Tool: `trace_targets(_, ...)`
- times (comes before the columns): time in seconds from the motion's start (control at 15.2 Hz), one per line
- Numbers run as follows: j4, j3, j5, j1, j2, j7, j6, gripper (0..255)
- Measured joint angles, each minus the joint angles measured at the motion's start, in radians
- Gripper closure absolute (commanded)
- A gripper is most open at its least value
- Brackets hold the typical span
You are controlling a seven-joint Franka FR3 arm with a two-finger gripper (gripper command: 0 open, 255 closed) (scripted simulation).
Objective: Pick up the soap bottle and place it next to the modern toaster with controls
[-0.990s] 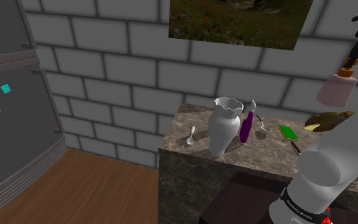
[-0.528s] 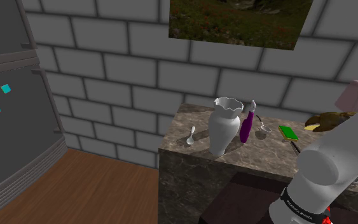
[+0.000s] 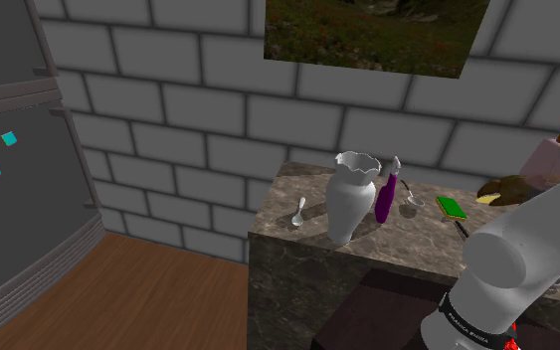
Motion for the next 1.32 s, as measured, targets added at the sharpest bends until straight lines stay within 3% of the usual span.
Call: trace_targets(1.32, -0.321, 0.004, -0.065, -0.047, -0.085, 0.04, 0.258, 255)
